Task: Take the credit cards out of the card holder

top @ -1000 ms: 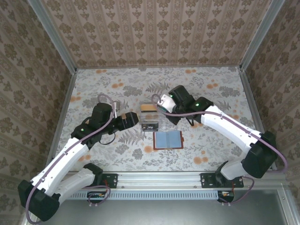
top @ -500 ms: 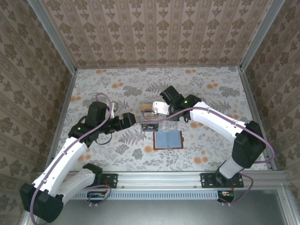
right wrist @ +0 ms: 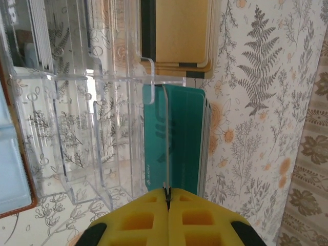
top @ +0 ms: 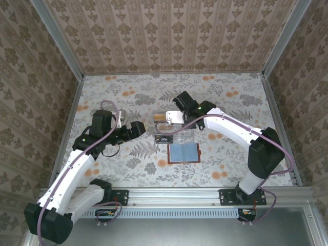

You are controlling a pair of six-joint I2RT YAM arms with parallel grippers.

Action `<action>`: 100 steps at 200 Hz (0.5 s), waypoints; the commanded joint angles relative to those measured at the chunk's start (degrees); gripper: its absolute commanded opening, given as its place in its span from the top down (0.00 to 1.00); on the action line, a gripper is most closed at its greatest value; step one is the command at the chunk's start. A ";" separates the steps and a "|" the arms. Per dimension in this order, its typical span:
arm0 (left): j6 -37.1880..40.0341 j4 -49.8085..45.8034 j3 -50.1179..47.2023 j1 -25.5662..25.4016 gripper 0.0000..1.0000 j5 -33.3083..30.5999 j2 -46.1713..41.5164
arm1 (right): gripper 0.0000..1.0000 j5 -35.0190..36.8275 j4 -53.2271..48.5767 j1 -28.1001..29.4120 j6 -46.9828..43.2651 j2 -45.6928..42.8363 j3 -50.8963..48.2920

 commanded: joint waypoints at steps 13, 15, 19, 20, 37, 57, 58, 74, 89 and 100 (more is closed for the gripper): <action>1.60 -0.79 0.25 0.75 0.00 1.78 -0.49 | 1.00 0.70 0.51 -0.70 -1.25 1.53 1.17; 1.60 -0.73 0.20 0.79 0.00 1.86 -0.44 | 1.00 0.70 0.49 -0.77 -1.27 1.58 1.11; 1.61 -0.66 0.19 0.80 0.00 1.91 -0.43 | 1.00 0.68 0.61 -0.84 -1.17 1.65 0.96; 1.65 -0.68 0.19 0.80 0.00 1.92 -0.43 | 1.00 0.69 0.62 -0.86 -1.12 1.65 0.94; 1.60 -0.64 0.24 0.97 0.00 1.95 -0.36 | 1.00 -0.04 0.62 -1.06 -0.57 1.84 0.53; 1.60 -0.64 0.19 1.06 0.00 2.17 -0.28 | 1.00 -0.39 1.36 -1.06 0.02 2.19 -0.06; 1.60 -0.63 0.19 1.02 0.00 2.18 -0.31 | 1.00 -0.37 1.39 -1.06 0.04 2.15 -0.06; 1.60 -0.61 0.05 1.15 0.00 2.31 -0.40 | 0.99 -0.30 1.79 -1.11 0.23 2.54 -0.40; 1.54 -0.46 0.01 1.25 0.00 2.30 -0.33 | 0.92 0.12 2.45 -1.21 0.64 2.88 -0.74; 1.44 -0.53 -0.16 1.33 0.00 2.35 -0.47 | 0.89 0.50 3.12 -1.30 1.14 3.03 -0.98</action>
